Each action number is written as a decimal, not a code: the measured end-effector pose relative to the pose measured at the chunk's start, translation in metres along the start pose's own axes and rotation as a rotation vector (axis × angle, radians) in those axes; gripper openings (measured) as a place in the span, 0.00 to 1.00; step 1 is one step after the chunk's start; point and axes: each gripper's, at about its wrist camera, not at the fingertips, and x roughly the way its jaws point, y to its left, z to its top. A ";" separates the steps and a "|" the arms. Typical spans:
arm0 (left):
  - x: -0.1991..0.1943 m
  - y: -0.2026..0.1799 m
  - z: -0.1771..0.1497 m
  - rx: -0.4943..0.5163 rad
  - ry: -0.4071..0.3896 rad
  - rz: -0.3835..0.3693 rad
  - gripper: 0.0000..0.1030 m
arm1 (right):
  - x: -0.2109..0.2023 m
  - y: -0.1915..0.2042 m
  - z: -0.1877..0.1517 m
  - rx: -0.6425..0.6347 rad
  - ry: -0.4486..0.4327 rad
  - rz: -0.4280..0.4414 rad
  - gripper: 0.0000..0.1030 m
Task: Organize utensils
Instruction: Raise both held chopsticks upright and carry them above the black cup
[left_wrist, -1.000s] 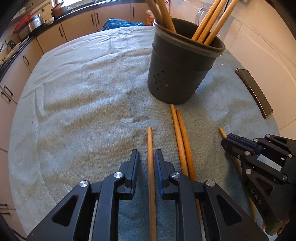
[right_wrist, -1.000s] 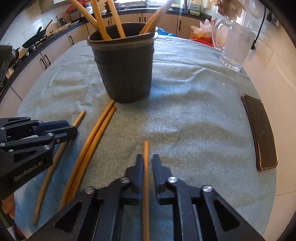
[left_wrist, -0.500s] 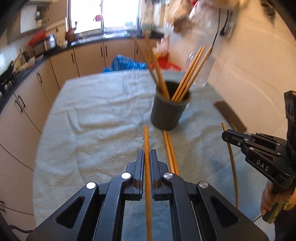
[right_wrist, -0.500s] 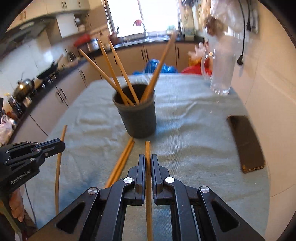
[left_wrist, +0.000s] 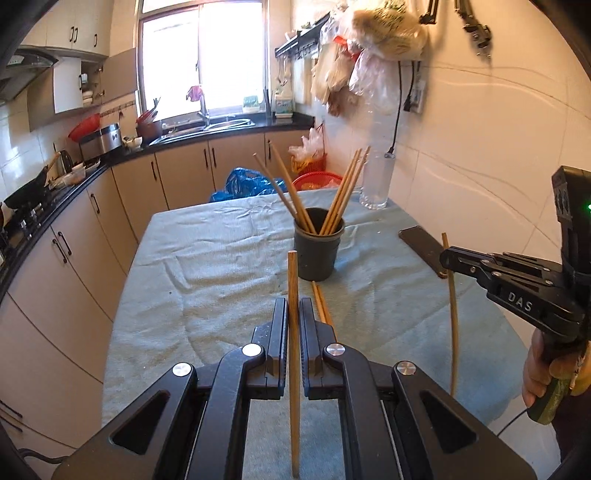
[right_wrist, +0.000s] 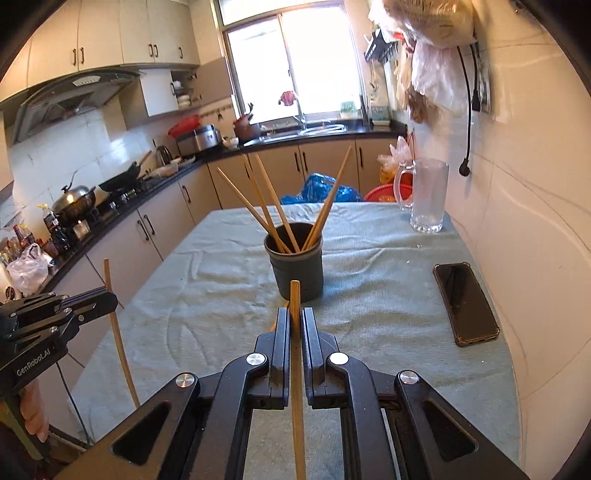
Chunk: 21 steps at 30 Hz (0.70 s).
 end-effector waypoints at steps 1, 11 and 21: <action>-0.003 -0.001 0.000 0.000 -0.005 -0.005 0.05 | -0.004 0.001 0.000 -0.001 -0.007 0.003 0.06; -0.043 -0.012 0.007 0.003 -0.088 -0.047 0.05 | -0.034 0.004 0.003 -0.003 -0.086 0.025 0.06; -0.034 -0.010 0.051 -0.011 -0.102 -0.089 0.05 | -0.035 0.002 0.037 -0.001 -0.145 0.014 0.06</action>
